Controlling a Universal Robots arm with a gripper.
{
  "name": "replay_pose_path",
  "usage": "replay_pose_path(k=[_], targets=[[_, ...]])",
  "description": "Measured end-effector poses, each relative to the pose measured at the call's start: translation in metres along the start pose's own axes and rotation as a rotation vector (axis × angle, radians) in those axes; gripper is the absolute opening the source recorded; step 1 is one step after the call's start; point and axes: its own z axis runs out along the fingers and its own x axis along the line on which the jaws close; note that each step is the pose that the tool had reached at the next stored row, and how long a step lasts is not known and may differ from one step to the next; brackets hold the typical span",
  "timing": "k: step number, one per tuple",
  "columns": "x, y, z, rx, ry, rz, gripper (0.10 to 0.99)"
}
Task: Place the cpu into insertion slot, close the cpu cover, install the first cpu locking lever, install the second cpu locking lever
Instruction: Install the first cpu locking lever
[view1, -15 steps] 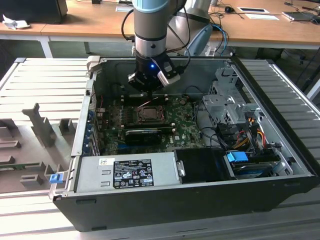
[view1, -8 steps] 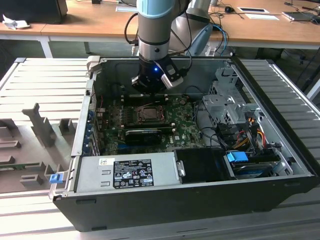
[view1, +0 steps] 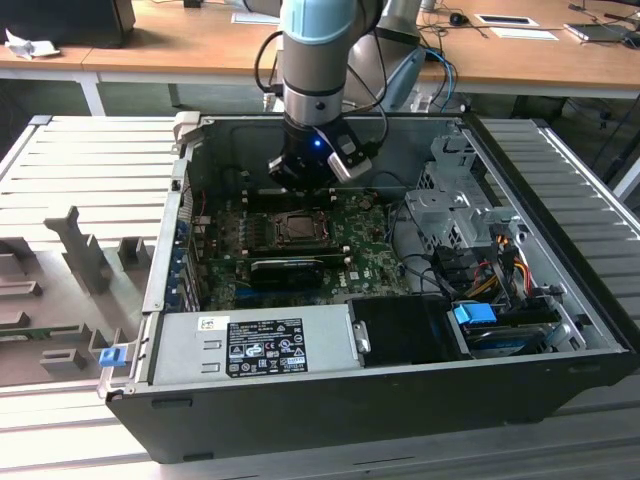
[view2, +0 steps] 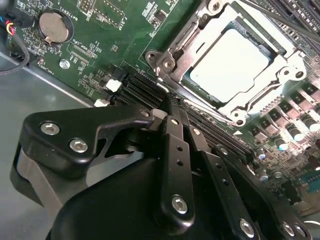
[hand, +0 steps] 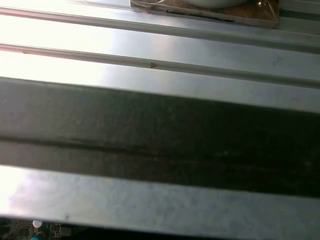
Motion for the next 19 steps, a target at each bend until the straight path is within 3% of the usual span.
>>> replay_pose_path(k=[5, 9, 11, 14, 19], targets=[[-0.0015, -0.0006, 0.0035, 0.002, 0.0002, 0.000, 0.106], [-0.0022, -0.0010, 0.0066, 0.011, 0.0012, 0.000, 0.106], [-0.0021, -0.0013, 0.0071, 0.008, 0.0013, 0.000, 0.106], [-0.0021, -0.0012, 0.0081, -0.006, -0.0006, 0.000, 0.106], [-0.0022, -0.0011, 0.0080, -0.007, -0.0008, 0.000, 0.106]])
